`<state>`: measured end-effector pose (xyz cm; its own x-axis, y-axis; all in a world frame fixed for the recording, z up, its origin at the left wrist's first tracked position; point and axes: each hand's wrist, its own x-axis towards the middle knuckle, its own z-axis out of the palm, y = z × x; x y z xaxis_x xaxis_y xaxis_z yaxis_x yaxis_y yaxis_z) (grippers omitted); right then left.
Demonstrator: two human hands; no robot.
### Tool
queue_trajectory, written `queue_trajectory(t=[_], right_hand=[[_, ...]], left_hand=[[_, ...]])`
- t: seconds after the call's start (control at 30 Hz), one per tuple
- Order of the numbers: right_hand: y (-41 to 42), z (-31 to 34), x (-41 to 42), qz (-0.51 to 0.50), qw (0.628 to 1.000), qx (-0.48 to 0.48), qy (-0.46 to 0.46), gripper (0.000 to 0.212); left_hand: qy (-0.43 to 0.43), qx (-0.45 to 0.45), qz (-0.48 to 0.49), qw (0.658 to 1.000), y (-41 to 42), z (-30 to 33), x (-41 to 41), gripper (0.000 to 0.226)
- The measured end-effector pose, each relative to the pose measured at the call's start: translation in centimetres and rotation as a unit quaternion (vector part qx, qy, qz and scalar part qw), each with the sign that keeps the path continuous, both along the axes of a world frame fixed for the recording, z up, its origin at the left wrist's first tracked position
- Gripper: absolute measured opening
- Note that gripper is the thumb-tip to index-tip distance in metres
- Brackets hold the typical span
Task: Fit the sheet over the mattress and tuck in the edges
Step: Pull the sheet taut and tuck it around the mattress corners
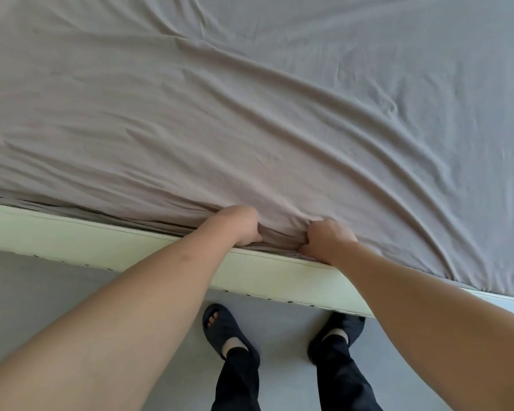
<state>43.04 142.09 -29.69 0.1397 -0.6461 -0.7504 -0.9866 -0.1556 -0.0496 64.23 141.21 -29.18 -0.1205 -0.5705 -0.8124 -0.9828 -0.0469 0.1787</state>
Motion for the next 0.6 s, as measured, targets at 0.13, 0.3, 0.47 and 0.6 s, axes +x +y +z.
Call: queue_trajectory(t=[0.13, 0.3, 0.47, 0.6], right_hand=[[-0.6, -1.1, -0.5, 0.021, 1.0, 0.01, -0.019, 0.029], [-1.1, -1.5, -1.1, 0.039, 0.997, 0.056, -0.02, 0.042], [-0.7, -1.8, -1.8, 0.086, 0.996, 0.001, 0.006, 0.046], [-0.8, -3.5, -1.9, 0.072, 0.997, -0.015, -0.006, 0.041]], left_hand=[[-0.029, -0.008, -0.094, 0.995, -1.0, -0.9, -1.5, 0.023], [-0.028, 0.015, -0.124, 0.992, -1.7, -1.5, -1.7, 0.045], [-0.027, -0.017, -0.142, 0.989, -0.9, -2.6, -1.5, 0.05], [-0.03, -0.062, -0.123, 0.99, -0.3, -4.9, -1.5, 0.045]])
